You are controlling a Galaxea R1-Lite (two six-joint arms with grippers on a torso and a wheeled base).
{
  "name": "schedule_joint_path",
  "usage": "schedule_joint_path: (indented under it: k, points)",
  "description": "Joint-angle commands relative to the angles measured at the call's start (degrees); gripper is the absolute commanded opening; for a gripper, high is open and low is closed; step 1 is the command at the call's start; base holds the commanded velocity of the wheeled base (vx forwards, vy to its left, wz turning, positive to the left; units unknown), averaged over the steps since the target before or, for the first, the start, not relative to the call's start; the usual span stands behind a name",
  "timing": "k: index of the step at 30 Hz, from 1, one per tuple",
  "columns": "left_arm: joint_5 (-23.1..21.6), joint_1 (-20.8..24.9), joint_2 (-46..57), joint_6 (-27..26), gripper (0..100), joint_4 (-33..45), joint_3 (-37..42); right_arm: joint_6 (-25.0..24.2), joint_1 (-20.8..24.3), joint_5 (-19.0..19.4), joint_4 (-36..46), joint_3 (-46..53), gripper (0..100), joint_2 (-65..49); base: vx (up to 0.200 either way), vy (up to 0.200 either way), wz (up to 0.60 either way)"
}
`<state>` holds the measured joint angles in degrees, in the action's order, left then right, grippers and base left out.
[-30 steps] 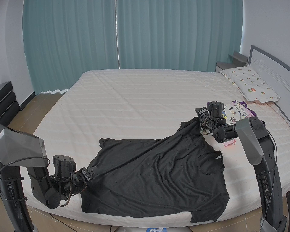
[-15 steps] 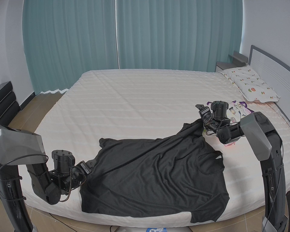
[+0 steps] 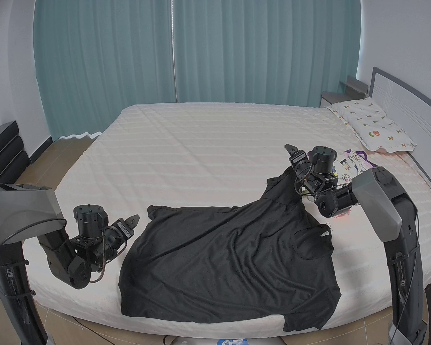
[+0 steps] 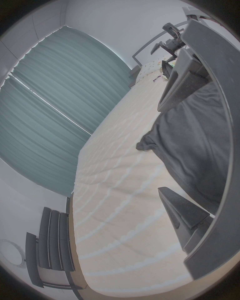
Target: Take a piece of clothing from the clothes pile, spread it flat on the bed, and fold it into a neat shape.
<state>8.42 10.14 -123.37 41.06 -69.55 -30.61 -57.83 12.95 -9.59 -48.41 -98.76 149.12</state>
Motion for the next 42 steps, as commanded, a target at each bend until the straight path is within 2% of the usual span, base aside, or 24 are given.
schedule_joint_path:
  k: [1,4,9,11,14,16,18,21,24,26,30,35,40,42]
  points:
    - [0.0,-0.1,-1.4,-0.1,100,1.4,-3.2,7.7,1.3,-2.6,-0.9,-1.4,100,7.2,0.000,0.000,0.00]
    - [0.0,0.1,-1.4,0.0,100,3.2,-4.0,13.2,2.3,-7.1,-6.6,-1.5,100,8.6,0.000,0.000,0.00]
    - [0.0,0.1,-1.4,-0.2,100,3.9,-4.8,15.9,3.4,-5.0,-8.5,3.7,100,6.3,0.000,0.000,0.00]
    - [0.0,0.1,-1.3,-0.2,100,4.8,-5.5,15.7,3.3,-3.9,-8.4,6.0,100,4.7,0.000,0.000,0.00]
    - [0.0,0.1,-1.1,-0.1,100,8.0,-7.6,13.2,2.5,0.3,-10.8,11.1,100,-0.4,0.000,0.000,0.00]
    - [0.0,0.1,-0.9,-0.1,100,9.4,-8.8,7.8,1.6,3.3,-12.1,14.7,100,-5.6,0.000,0.000,0.00]
    - [-0.1,0.1,-1.0,-0.1,100,9.6,-9.7,6.2,0.6,6.7,-11.2,16.8,100,-8.8,0.000,0.000,0.00]
    - [-0.1,0.1,-1.0,-0.1,100,10.4,-11.4,5.6,-0.6,8.2,-8.9,17.5,100,-10.2,0.000,0.000,0.00]
    - [-0.2,0.1,-1.1,-0.1,100,14.7,-14.6,1.7,-1.9,9.4,-6.3,18.3,100,-10.6,0.000,0.000,0.00]
    - [-0.5,0.1,-1.4,-0.1,100,17.6,-17.6,1.6,-1.9,13.1,-4.6,23.1,100,-11.0,0.000,0.000,0.00]
    - [-0.9,-0.3,-2.8,0.0,100,22.3,-22.6,2.6,-1.8,16.4,-5.1,29.7,100,-13.8,0.000,0.000,0.00]
    - [-3.0,-0.7,-6.4,0.4,100,29.3,-30.9,4.7,-0.6,16.7,-5.2,38.0,100,-17.8,0.000,0.000,0.00]
    - [-7.1,-0.9,-10.0,0.4,100,34.0,-37.5,4.7,0.0,16.4,-5.3,44.4,100,-21.1,0.000,0.000,0.00]
    - [-7.2,-0.9,-12.2,0.3,100,35.6,-40.4,4.7,-0.1,16.3,-5.3,46.1,100,-21.8,0.000,0.000,0.00]
